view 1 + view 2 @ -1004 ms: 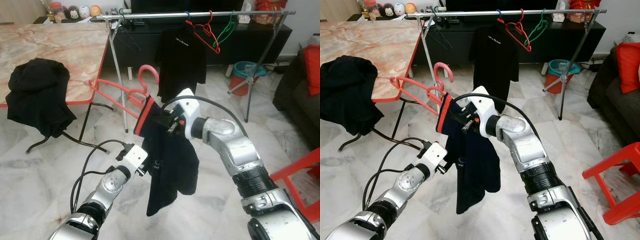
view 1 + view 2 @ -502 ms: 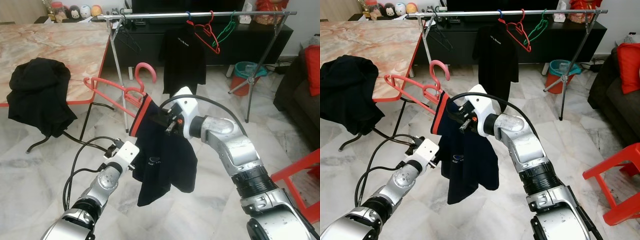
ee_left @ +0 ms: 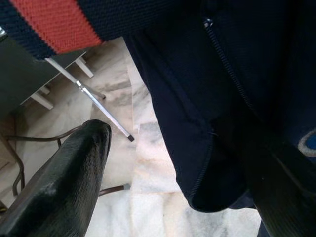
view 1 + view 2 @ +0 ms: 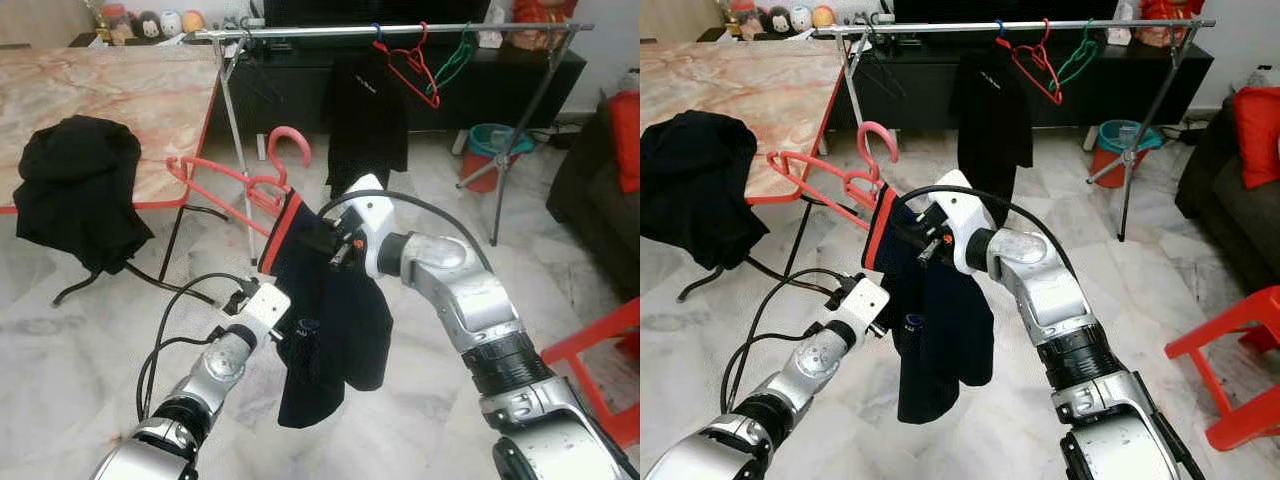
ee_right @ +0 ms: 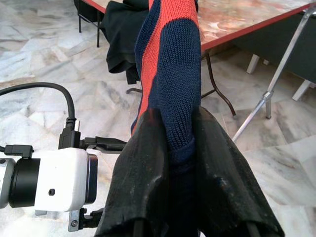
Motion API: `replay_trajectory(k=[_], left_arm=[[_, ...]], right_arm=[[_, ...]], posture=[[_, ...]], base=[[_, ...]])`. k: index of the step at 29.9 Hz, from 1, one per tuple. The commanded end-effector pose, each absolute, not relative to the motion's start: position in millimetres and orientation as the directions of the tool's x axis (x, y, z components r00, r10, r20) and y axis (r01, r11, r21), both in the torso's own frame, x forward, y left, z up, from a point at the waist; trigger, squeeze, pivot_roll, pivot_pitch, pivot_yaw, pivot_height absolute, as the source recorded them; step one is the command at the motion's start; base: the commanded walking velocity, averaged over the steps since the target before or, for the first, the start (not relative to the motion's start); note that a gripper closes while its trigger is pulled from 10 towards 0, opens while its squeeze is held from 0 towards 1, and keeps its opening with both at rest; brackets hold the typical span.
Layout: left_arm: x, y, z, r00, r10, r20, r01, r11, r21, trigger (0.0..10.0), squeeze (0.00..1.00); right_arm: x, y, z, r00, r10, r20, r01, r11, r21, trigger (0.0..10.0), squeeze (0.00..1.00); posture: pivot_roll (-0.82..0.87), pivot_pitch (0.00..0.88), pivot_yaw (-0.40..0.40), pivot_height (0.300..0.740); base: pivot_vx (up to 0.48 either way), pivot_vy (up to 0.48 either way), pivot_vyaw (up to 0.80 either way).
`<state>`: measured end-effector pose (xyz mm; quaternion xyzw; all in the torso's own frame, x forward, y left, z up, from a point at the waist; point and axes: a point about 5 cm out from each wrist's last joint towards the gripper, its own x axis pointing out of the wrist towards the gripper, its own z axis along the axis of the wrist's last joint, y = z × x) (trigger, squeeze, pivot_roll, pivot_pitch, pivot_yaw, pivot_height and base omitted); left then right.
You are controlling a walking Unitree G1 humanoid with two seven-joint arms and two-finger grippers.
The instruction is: Hang hanger
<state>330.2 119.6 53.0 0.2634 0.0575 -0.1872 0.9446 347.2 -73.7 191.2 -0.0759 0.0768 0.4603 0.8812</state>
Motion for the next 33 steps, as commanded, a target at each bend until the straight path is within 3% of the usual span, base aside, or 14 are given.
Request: replay_trajectory(k=[1, 12, 20, 24, 29, 33], left_arm=[[326.8, 118.1, 48.7, 0.91, -0.347, -0.226, 0.414, 0.771, 0.484, 10.0, 0.0], [331.4, 142.0, 46.4, 0.958, -0.168, -0.234, 0.281, 0.729, 0.624, 10.0, 0.0], [335.7, 150.5, 51.1, 0.978, -0.07, -0.195, 0.178, 0.762, 0.623, 10.0, 0.0], [335.3, 149.8, 50.7, 0.978, -0.069, -0.199, 0.174, 0.797, 0.578, 10.0, 0.0], [330.5, 130.8, 50.8, 0.958, -0.221, -0.184, 0.284, 0.817, 0.502, 10.0, 0.0], [330.9, 133.3, 49.3, 0.965, -0.18, -0.189, 0.254, 0.815, 0.521, 10.0, 0.0]], right_arm=[[344.4, -66.1, 207.0, 0.55, 0.821, -0.154, -0.835, 0.541, -0.103, 10.0, 0.0], [340.6, -62.8, 210.4, 0.537, 0.831, -0.147, -0.843, 0.527, -0.103, 10.0, 0.0], [339.7, -62.3, 212.5, 0.533, 0.834, -0.146, -0.846, 0.522, -0.107, 10.0, 0.0], [339.5, -62.4, 212.1, 0.533, 0.833, -0.147, -0.846, 0.523, -0.105, 10.0, 0.0], [338.5, -60.1, 211.1, 0.525, 0.838, -0.146, -0.851, 0.515, -0.101, 10.0, 0.0], [337.3, -57.3, 213.3, 0.513, 0.847, -0.136, -0.858, 0.503, -0.103, 10.0, 0.0]], posture=[[-0.03, 0.033, -0.044, 0.74], [-0.03, 0.043, -0.048, 0.74], [-0.03, 0.043, -0.051, 0.74], [-0.04, 0.043, -0.052, 0.74], [-0.03, 0.043, -0.055, 0.74], [-0.03, 0.044, -0.055, 0.74]], base=[[0.0, 0.0, 0.0], [0.0, 0.0, 0.0], [0.0, 0.0, 0.0], [0.0, 0.0, 0.0], [0.0, 0.0, 0.0], [0.0, 0.0, 0.0]])
